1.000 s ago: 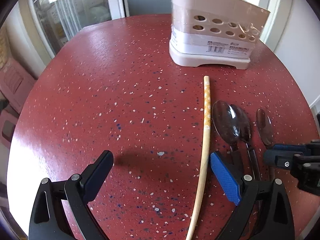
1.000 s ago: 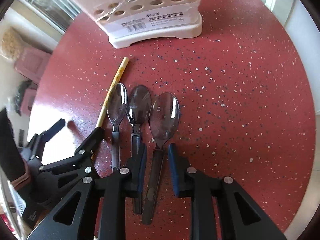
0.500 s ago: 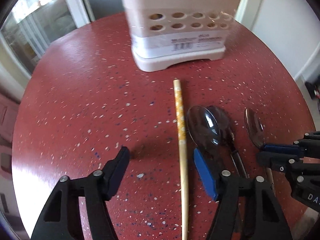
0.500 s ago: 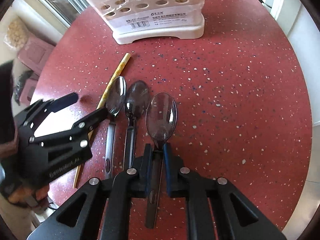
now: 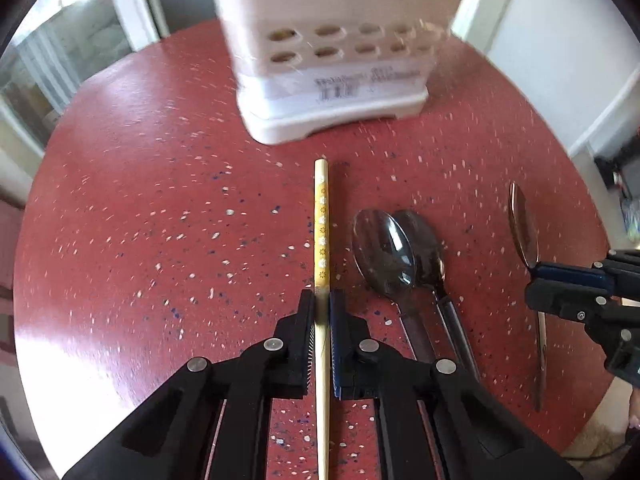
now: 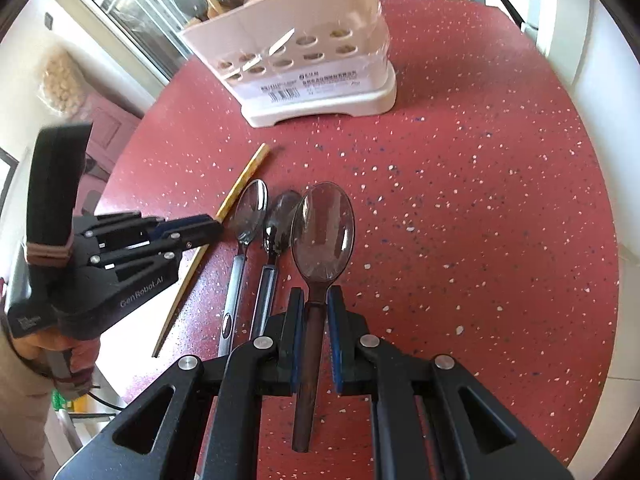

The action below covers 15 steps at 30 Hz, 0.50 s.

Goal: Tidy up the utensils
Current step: 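Lift and carry the chopstick and spoon with both tools over the holder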

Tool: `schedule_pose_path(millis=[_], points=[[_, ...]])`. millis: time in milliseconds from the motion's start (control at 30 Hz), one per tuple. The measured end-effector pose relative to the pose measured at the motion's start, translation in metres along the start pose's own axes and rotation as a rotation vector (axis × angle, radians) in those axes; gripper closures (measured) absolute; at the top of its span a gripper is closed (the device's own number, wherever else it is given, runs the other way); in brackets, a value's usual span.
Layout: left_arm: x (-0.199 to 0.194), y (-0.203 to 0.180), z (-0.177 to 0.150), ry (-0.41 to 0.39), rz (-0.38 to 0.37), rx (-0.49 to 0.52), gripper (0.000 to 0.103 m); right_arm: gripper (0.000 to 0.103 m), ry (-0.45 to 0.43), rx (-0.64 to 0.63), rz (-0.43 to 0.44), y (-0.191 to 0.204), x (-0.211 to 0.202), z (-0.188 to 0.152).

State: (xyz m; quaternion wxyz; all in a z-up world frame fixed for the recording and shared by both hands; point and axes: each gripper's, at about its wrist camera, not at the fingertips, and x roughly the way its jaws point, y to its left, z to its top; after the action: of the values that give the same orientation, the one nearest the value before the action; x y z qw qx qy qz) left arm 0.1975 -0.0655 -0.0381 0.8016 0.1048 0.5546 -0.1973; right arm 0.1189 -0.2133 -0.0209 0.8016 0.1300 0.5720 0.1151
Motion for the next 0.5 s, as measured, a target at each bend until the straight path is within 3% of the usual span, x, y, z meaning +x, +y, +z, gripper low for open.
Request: schedule_pose_path(millis=[200, 500], points=[[-0.036, -0.001, -0.022, -0.202, 0.014, -0.115, 0.067, 0.091, -0.068, -0.025, 0.022, -0.001, -0.013, -0.003], [-0.093, -0.014, -0.033, -0.44, 0.017, -0.193, 0.067, 0.091, -0.212, -0.079, 0.033, 0.011, -0.049, -0.007]])
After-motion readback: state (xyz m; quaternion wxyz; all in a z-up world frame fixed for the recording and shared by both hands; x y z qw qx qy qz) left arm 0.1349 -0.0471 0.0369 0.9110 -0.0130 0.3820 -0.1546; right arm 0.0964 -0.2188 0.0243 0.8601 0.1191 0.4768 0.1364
